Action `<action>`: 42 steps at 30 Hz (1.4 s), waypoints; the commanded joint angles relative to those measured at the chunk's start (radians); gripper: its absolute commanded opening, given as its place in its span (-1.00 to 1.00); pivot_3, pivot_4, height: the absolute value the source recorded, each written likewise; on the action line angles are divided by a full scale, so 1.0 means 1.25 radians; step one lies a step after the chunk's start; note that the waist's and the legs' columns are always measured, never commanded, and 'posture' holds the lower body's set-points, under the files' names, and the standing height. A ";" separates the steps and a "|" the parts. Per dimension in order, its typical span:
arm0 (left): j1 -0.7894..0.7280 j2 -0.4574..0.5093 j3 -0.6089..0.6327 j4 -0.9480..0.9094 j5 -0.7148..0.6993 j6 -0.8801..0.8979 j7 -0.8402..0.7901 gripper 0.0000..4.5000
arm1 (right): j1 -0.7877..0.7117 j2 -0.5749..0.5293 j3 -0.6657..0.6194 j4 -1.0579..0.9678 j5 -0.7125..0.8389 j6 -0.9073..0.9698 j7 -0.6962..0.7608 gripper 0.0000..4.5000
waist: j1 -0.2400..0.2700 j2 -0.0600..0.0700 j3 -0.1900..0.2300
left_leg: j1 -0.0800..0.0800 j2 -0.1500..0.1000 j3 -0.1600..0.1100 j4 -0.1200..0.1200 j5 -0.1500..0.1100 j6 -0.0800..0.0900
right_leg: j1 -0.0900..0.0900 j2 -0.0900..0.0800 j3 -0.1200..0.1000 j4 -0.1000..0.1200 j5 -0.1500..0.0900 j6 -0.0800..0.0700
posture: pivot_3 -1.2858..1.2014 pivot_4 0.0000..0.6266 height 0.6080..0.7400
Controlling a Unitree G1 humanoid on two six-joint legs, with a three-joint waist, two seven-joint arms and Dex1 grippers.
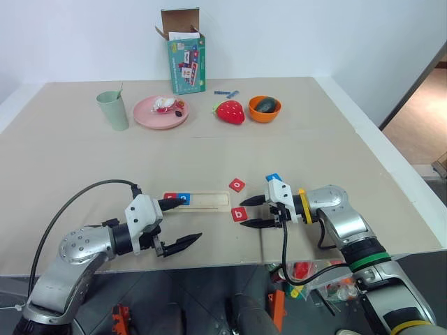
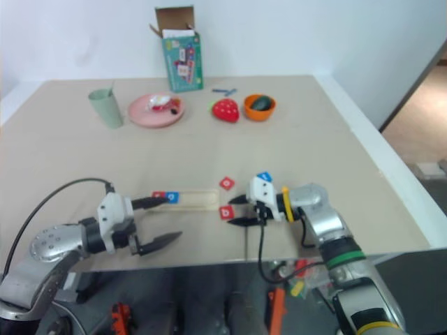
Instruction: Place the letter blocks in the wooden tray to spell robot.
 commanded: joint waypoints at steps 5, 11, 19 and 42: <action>0.009 0.001 0.001 -0.020 -0.006 -0.014 0.017 1.00 | 0.006 0.007 -0.014 -0.066 0.030 0.077 -0.008 -0.48 | 0.000 0.000 0.000 | 0.000 0.000 0.000 0.000 0.000 0.000 | 0.000 0.000 0.000 0.000 0.000 0.000 | 0.03 -0.52 1.00; 0.063 -0.009 0.052 -0.018 -0.022 -0.006 0.066 1.00 | -0.044 -0.021 -0.059 -0.174 0.100 0.224 -0.008 -0.48 | 0.000 0.001 0.000 | -0.001 0.001 -0.001 -0.002 0.000 0.000 | -0.002 0.001 0.000 0.000 0.000 0.000 | 0.03 -0.52 1.00; 0.108 -0.024 0.114 0.023 -0.030 -0.019 0.114 1.00 | -0.177 0.134 0.030 -0.185 0.067 0.304 -0.110 -0.48 | -0.014 0.001 0.000 | -0.001 0.002 -0.001 -0.003 0.000 0.000 | -0.002 0.001 -0.001 0.000 -0.002 -0.002 | 0.03 -0.52 1.00; 0.104 -0.029 0.131 0.001 -0.043 -0.031 0.121 1.00 | -0.234 0.233 0.107 0.067 -0.092 0.174 -0.138 -0.48 | -0.017 0.000 0.000 | -0.009 0.005 -0.003 -0.006 -0.001 -0.001 | -0.011 0.003 -0.004 0.000 0.000 -0.002 | 0.03 -0.52 1.00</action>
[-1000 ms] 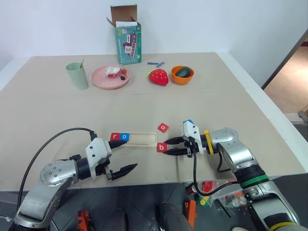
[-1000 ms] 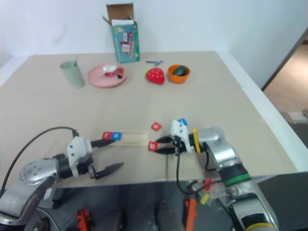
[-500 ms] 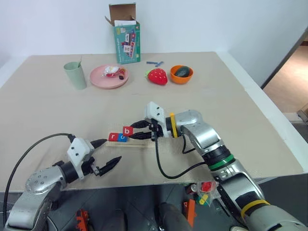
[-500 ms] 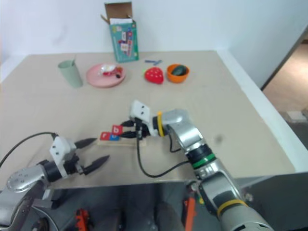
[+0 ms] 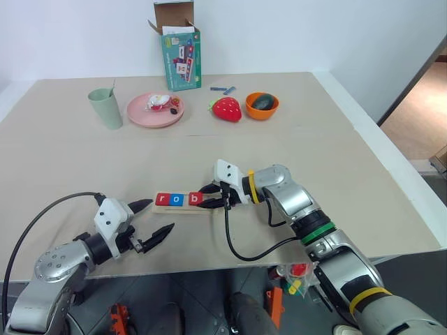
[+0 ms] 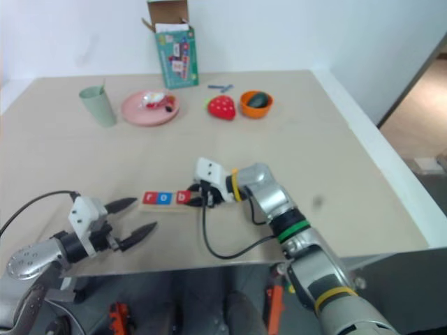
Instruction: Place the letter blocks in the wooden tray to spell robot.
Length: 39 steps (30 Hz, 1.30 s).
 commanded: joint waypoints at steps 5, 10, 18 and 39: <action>-0.013 0.007 0.000 -0.034 -0.014 -0.018 -0.010 1.00 | -0.024 0.031 -0.007 0.006 -0.004 0.008 -0.010 -0.48 | 0.000 0.000 0.000 | 0.000 0.001 0.000 0.000 0.000 0.000 | 0.000 0.001 0.000 0.000 0.000 -0.001 | 0.03 -0.52 1.00; -0.013 0.004 -0.009 -0.038 -0.010 -0.019 -0.010 1.00 | -0.032 0.046 -0.012 0.032 -0.011 0.017 -0.028 -0.48 | 0.000 0.000 0.000 | 0.000 0.001 0.000 0.000 0.000 0.000 | 0.000 0.001 0.000 0.000 0.000 -0.001 | 0.03 -0.52 1.00; -0.017 0.002 -0.019 -0.035 -0.007 -0.020 -0.007 1.00 | -0.044 0.055 -0.019 0.056 -0.003 0.047 -0.022 -0.48 | -0.001 0.000 0.000 | 0.000 0.001 0.000 0.000 0.000 0.000 | 0.000 0.001 0.000 0.000 0.000 -0.001 | 0.03 -0.52 1.00; -0.029 0.043 -0.096 -0.053 0.050 -0.083 -0.067 1.00 | 0.021 -0.107 -0.196 -0.149 0.059 0.182 -0.171 0.98 | 0.000 0.000 0.000 | -0.001 0.001 0.000 -0.002 0.000 0.000 | -0.001 0.002 0.001 0.000 0.000 -0.002 | 0.03 -0.52 1.00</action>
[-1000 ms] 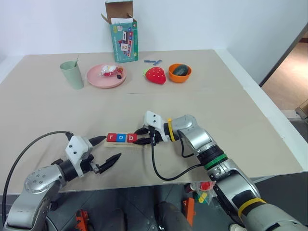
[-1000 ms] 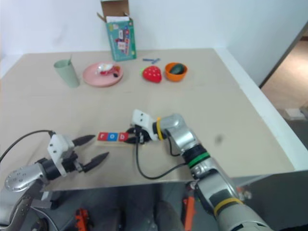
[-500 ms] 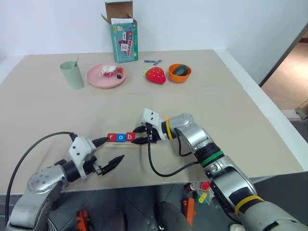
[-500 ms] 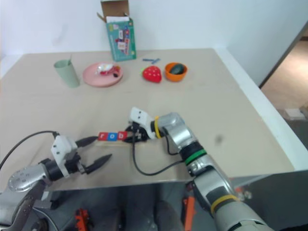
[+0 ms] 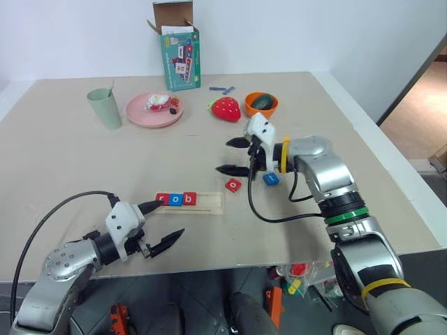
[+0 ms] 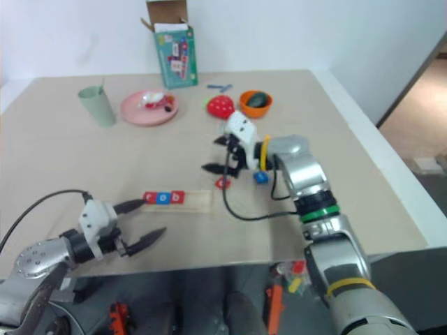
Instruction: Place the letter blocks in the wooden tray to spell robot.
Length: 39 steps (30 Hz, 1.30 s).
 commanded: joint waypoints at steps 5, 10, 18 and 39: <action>-0.035 0.012 -0.015 -0.043 -0.010 -0.004 -0.015 1.00 | 0.157 0.014 -0.016 -0.207 0.009 0.101 -0.116 0.98 | -0.002 0.001 0.000 | -0.002 0.000 0.000 -0.002 0.000 0.000 | -0.002 0.000 0.001 0.000 -0.001 0.000 | 0.03 -0.52 1.00; -0.049 0.020 -0.017 -0.038 -0.016 0.002 -0.026 1.00 | 0.211 0.039 -0.020 -0.276 0.010 0.146 -0.185 0.98 | -0.003 0.000 0.000 | -0.001 0.000 0.000 -0.002 0.000 0.000 | -0.002 0.001 0.001 0.000 -0.001 0.000 | 0.03 -0.52 1.00; -0.056 0.000 0.003 -0.017 -0.028 0.015 -0.001 1.00 | 0.211 0.101 -0.010 -0.356 0.057 0.182 -0.226 0.69 | -0.003 0.000 0.000 | -0.001 0.000 0.000 -0.001 0.000 0.000 | -0.002 0.001 0.001 0.000 -0.001 0.001 | 0.03 -0.52 1.00; 0.010 -0.026 0.032 -0.038 -0.030 0.012 0.067 1.00 | 0.111 0.193 0.159 -0.130 -0.028 0.040 -0.189 -0.99 | -0.004 0.000 0.000 | -0.001 0.004 0.000 -0.001 0.000 0.000 | -0.002 0.005 0.000 0.000 0.001 -0.002 | 0.03 -0.52 1.00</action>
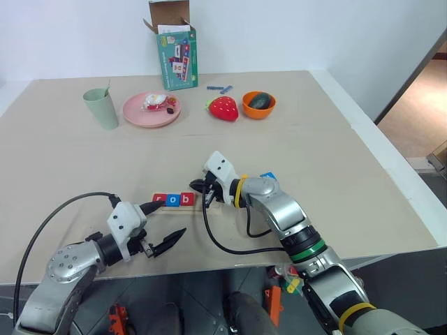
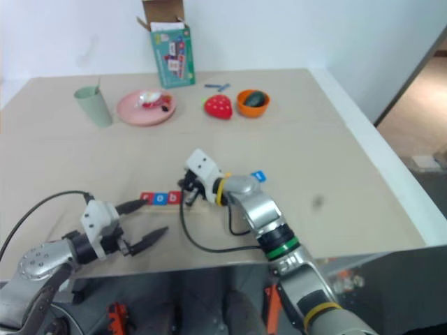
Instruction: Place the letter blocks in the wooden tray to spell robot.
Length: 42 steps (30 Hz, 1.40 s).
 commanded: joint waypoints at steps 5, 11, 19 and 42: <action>-0.005 0.002 0.010 -0.022 0.006 -0.018 0.007 1.00 | -0.015 0.009 0.007 -0.013 -0.005 -0.025 0.023 -0.99 | 0.000 0.000 0.000 | 0.000 0.001 0.000 0.000 0.000 0.000 | 0.000 0.001 0.000 0.000 0.000 -0.001 | 0.03 -0.52 1.00; -0.012 0.000 0.007 -0.015 0.011 -0.021 0.006 1.00 | -0.003 0.003 0.013 -0.023 -0.009 -0.022 0.031 -0.99 | 0.000 0.000 0.000 | 0.000 0.001 0.000 0.000 0.000 0.000 | 0.000 0.001 0.000 0.000 0.000 -0.001 | 0.03 -0.52 1.00; -0.022 -0.009 0.004 -0.005 0.014 -0.022 0.003 1.00 | -0.001 -0.009 0.016 -0.022 -0.009 -0.026 0.045 -0.99 | 0.000 0.000 0.000 | 0.000 0.001 0.000 0.000 0.000 0.000 | 0.000 0.001 0.000 0.000 0.000 -0.001 | 0.03 -0.52 1.00; -0.076 0.045 -0.066 -0.033 0.018 -0.017 -0.090 1.00 | 0.055 -0.255 -0.119 -0.143 0.132 0.061 0.201 0.99 | -0.003 0.000 0.000 | 0.001 0.001 0.001 0.000 0.000 0.000 | 0.000 0.002 0.001 -0.001 0.000 -0.001 | 0.03 -0.52 1.00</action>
